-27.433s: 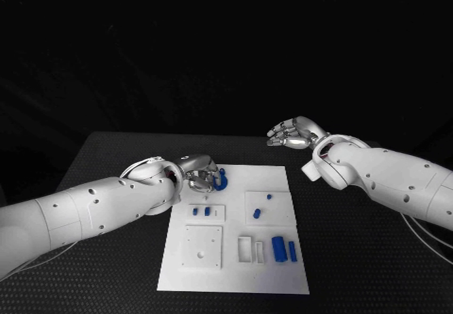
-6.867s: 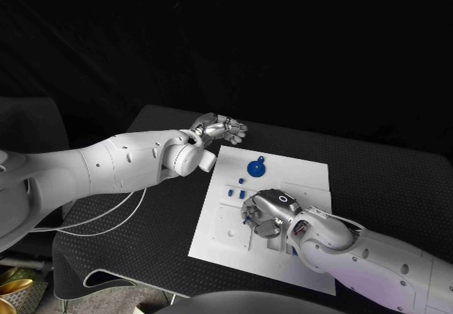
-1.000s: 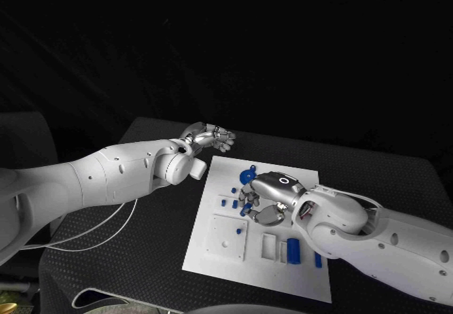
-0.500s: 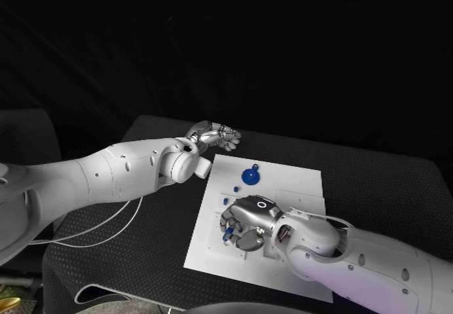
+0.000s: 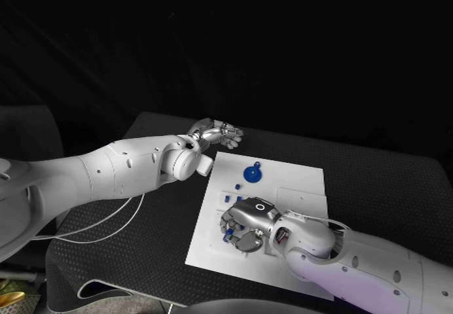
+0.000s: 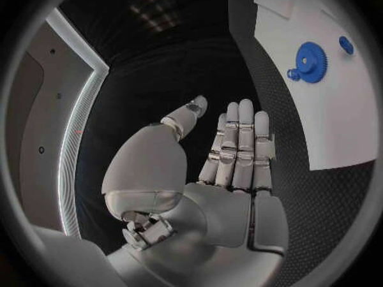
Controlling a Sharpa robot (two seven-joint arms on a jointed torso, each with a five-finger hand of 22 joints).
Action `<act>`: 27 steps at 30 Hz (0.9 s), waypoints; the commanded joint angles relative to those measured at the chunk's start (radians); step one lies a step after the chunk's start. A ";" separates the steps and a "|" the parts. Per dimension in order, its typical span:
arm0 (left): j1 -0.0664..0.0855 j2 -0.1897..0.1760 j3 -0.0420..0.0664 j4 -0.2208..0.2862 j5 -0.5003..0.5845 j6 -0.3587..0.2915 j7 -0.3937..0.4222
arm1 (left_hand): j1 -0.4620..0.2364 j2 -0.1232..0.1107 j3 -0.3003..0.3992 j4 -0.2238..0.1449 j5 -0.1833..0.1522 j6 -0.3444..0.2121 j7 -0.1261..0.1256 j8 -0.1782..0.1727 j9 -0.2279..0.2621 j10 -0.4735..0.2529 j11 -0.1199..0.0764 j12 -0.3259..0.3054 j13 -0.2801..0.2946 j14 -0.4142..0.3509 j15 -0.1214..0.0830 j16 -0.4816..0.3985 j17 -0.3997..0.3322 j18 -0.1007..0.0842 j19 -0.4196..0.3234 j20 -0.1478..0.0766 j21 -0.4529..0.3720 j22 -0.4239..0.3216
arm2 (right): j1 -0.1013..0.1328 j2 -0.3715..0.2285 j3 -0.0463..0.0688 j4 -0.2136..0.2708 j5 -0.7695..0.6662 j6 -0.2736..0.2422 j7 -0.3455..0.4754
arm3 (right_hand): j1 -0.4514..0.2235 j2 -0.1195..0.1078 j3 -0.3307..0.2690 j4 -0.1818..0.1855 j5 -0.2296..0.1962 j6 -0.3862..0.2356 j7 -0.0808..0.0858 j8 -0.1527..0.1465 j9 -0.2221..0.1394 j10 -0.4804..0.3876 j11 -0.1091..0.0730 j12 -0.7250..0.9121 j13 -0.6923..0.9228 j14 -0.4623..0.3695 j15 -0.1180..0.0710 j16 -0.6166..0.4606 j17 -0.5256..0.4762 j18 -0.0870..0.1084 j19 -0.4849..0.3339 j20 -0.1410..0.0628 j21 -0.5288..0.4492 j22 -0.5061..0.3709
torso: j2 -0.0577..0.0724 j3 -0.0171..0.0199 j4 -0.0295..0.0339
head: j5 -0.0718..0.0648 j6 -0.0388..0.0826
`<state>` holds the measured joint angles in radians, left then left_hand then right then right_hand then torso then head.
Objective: Assemble the parts on the task board
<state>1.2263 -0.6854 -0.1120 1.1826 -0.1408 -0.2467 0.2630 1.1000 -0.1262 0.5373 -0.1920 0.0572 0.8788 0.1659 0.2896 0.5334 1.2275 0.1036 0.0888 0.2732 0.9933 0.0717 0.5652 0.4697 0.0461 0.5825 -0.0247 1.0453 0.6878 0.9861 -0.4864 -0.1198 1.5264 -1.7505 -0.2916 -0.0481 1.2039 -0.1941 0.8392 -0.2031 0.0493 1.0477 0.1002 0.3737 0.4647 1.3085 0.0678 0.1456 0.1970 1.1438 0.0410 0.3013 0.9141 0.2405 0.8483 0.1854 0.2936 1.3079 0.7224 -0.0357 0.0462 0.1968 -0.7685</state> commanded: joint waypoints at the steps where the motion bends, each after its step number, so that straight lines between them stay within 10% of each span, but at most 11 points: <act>1: 0.001 0.001 0.001 0.004 0.006 0.016 0.009 | 0.004 -0.003 0.001 -0.004 0.002 -0.006 -0.001 0.002 -0.001 -0.003 -0.002 -0.002 -0.001 -0.001 0.007 -0.005 0.002 0.012 -0.005 0.004 -0.005 0.001 | -0.003 0.003 -0.002 -0.005 -0.024 0.001 0.006 | 0.003 0.011 0.005 0.001 -0.001 0.004 0.001 0.002 0.001 0.010 -0.004 0.002 0.002 0.007 0.001 0.003 0.002 0.020 0.007 -0.001 0.003 0.023 | 0.000 0.0005 -0.0016 | 0.001 -0.002; 27: 0.001 -0.001 0.001 0.004 0.006 0.019 0.007 | 0.003 -0.003 0.001 -0.003 0.002 -0.008 0.000 0.002 -0.001 -0.004 -0.002 -0.002 -0.002 -0.001 0.008 -0.008 0.005 0.012 -0.005 0.005 -0.006 0.002 | -0.005 0.000 -0.013 -0.022 -0.088 0.009 -0.029 | 0.004 0.010 0.007 -0.004 -0.001 0.005 0.001 0.003 0.003 0.013 -0.005 0.001 0.003 0.009 0.001 0.003 0.003 0.020 0.007 -0.001 0.005 0.023 | -0.001 0.0010 -0.0003 | 0.003 -0.012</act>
<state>1.2263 -0.6876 -0.1120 1.1845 -0.1402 -0.2432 0.2620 1.1000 -0.1262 0.5373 -0.1920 0.0572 0.8789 0.1659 0.2896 0.5334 1.2275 0.1036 0.0888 0.2724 0.9933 0.0717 0.5614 0.4726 0.0461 0.5825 -0.0247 1.0453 0.6883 0.9846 -0.4849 -0.1295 1.5084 -1.8025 -0.2924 -0.0536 1.2060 -0.1919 0.8431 -0.2071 0.0493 1.0476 0.1002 0.3737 0.4667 1.3086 0.0678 0.1412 0.1984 1.1437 0.0411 0.3013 0.9159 0.2404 0.8482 0.1854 0.2936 1.3076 0.7213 -0.0351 0.0449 0.2002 -0.7804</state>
